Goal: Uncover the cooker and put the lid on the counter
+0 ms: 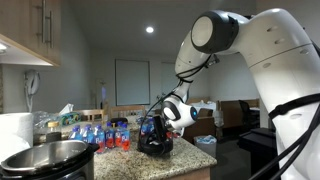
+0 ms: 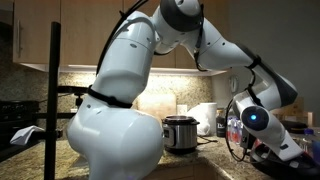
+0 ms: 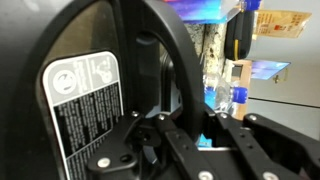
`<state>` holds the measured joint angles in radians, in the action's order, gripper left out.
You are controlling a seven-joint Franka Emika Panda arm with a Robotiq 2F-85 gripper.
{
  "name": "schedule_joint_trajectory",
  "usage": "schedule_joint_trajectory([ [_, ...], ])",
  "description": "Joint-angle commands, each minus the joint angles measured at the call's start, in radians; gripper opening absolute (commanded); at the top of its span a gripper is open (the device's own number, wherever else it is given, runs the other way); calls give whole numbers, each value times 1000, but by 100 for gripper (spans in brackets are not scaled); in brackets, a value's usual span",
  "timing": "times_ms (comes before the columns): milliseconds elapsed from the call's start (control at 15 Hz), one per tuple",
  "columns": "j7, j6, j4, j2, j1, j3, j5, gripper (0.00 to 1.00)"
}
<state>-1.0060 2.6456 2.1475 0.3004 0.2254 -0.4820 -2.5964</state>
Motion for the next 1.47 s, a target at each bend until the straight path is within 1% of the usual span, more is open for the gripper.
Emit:
schedule_joint_trajectory([
  [0,19,-84,20,15,22,-56,-16,7],
  [200,12,-106,40,21,30,-85,-12,6],
  [333,-8,-108,62,-6,36,-98,-11,5],
  [467,-30,-109,84,-35,42,-95,-10,5],
  [533,-44,-107,95,-45,44,-83,-9,5],
  [600,-73,-86,95,-69,-41,10,5,5],
  [667,-67,-79,98,-75,-52,30,26,5],
  [733,-45,-72,101,-82,-73,63,63,16],
  [800,-19,-71,109,-93,-94,90,105,33],
  [867,12,-67,114,-102,-116,117,159,37],
  [1000,74,-25,114,-118,-152,154,283,50],
  [1200,115,53,89,-130,-193,177,440,69],
  [1267,139,72,87,-135,-206,185,490,77],
  [1400,197,93,90,-140,-229,201,584,88],
])
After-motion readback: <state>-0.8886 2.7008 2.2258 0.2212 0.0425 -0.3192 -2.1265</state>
